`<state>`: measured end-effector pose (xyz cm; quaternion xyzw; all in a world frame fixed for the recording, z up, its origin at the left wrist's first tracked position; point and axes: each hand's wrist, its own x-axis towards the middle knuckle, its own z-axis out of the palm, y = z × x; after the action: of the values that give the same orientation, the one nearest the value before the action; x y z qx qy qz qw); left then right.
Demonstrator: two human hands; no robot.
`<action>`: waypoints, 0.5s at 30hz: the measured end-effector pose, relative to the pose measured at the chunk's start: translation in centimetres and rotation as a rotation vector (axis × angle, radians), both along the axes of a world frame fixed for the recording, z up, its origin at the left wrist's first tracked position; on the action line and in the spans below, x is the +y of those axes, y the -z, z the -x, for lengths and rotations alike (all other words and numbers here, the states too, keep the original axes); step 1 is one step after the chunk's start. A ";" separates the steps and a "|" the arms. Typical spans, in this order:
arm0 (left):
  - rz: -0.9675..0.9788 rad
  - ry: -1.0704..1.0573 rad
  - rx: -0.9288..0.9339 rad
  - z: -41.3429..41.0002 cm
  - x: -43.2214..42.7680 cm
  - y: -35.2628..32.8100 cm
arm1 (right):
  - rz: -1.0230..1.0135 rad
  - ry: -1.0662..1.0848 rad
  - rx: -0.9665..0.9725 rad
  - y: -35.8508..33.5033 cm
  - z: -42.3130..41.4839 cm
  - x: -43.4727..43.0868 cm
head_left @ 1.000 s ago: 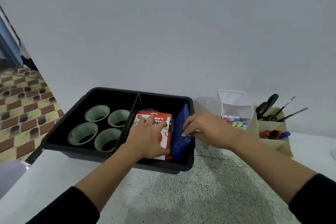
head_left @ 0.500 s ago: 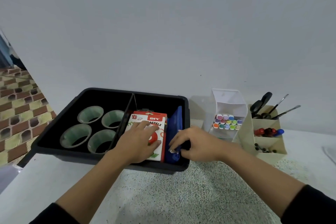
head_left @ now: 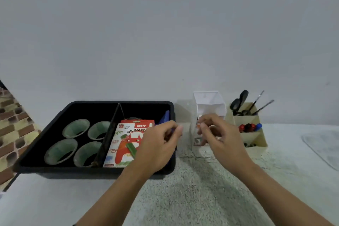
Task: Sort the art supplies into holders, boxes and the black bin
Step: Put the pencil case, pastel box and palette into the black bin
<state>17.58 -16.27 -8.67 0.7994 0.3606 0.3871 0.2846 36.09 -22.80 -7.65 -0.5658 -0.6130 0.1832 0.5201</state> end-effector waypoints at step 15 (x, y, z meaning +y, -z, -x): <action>0.191 0.420 -0.060 -26.3 -12.1 2.4 | 0.094 0.451 0.040 4.5 -24.7 -16.4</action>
<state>43.91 -28.39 -11.06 0.8145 0.2126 0.3070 0.4440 60.77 -39.21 -12.18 -0.7084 -0.4515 0.1020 0.5329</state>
